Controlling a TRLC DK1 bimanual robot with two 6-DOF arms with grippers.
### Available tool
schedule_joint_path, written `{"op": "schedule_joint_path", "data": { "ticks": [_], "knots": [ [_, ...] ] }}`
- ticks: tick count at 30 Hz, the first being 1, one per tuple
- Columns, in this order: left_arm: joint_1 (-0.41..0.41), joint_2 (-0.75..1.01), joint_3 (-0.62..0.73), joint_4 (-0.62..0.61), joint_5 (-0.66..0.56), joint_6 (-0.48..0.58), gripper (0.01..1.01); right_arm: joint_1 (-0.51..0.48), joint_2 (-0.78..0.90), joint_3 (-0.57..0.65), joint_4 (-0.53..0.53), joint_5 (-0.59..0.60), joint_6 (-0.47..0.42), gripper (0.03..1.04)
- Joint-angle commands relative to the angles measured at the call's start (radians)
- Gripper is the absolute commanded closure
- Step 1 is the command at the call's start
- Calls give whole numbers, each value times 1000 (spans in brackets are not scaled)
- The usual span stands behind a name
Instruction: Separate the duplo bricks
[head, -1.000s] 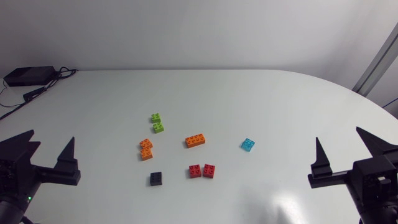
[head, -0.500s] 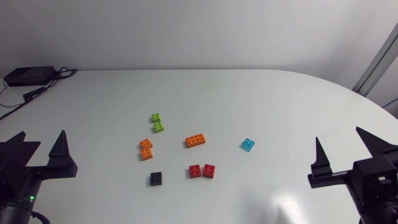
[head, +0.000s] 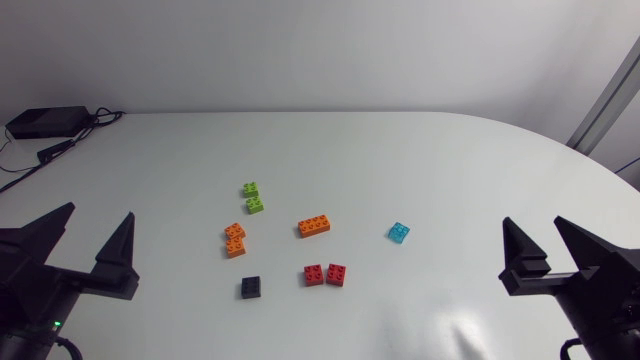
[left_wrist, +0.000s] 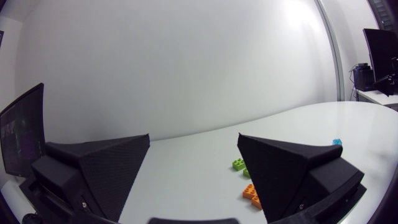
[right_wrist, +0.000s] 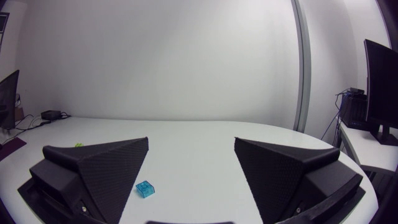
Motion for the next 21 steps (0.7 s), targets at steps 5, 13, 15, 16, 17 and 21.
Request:
{"op": "schedule_joint_path", "data": {
  "ticks": [5, 13, 15, 16, 17, 21],
  "knots": [
    [69, -13, -24, -57, 20, 89, 43, -24, -9, -39, -13, -8, 57, 64],
    [207, -13, -24, -60, 20, 63, 43, -48, -9, -38, -17, 8, 57, 64],
    [209, -14, -24, -63, 23, 40, 43, -53, -7, -38, -19, 9, 57, 64],
    [209, -13, -24, -63, 23, 39, 43, -54, -7, -38, -19, 9, 57, 64],
    [205, -13, -24, -63, 29, 28, 43, -53, -9, -38, -19, 9, 57, 64],
    [186, -13, -22, -64, 32, 9, 43, -54, -7, -38, -19, 9, 57, 64]
  ]
}}
